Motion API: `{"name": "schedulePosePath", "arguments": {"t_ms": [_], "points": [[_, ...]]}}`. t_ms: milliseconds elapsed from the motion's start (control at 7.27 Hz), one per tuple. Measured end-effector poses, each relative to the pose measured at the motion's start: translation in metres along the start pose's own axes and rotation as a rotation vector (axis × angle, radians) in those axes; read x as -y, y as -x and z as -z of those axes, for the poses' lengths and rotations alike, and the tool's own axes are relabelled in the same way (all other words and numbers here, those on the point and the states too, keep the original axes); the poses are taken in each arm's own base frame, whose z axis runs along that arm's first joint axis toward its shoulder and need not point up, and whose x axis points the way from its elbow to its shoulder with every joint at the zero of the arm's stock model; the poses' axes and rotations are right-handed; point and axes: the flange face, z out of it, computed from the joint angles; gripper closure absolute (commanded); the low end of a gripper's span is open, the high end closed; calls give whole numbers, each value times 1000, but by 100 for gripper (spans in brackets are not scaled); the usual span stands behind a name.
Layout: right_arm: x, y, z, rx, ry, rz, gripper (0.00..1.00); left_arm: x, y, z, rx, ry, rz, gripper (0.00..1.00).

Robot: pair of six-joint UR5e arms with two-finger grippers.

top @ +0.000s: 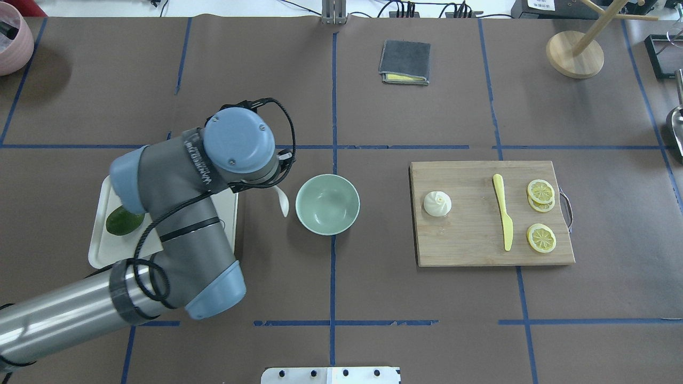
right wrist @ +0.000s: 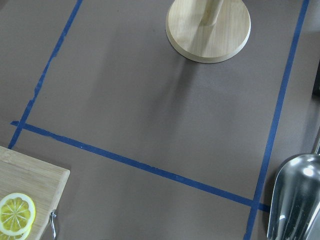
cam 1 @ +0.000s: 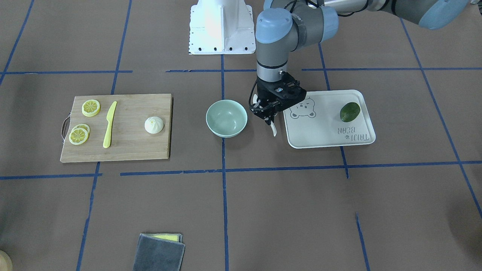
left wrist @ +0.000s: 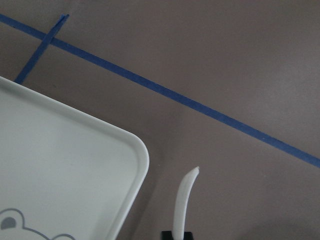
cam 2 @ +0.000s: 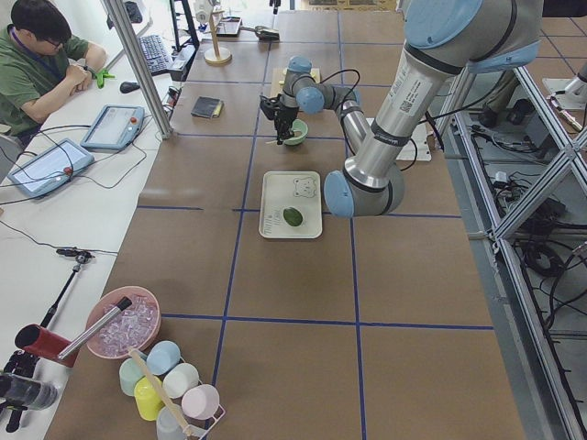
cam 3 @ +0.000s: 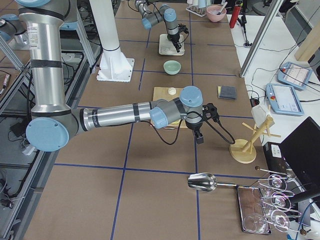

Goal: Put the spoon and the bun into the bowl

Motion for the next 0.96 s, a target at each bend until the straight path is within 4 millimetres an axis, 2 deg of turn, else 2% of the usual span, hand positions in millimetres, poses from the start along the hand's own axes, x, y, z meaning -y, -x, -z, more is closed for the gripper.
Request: {"name": "schedulePosePath", "arguments": {"t_ms": [138, 275, 413, 550, 688, 963], "points": [[0, 0, 0, 0, 0, -1, 0, -9, -34, -1, 9, 3, 36, 100], [0, -1, 0, 0, 1, -1, 0, -20, -58, -2, 16, 7, 55, 53], [0, -1, 0, 0, 1, -2, 0, -27, -69, -2, 19, 11, 56, 31], [-1, -1, -1, -1, 2, -2, 0, -30, -72, -3, 20, 11, 40, 24], [-2, -2, -1, -1, 3, -3, 0, -31, -70, -3, 20, 11, 14, 0], [-2, -2, -1, -2, 2, -4, 0, -29, -55, 3, 2, 15, -61, 0]]}}
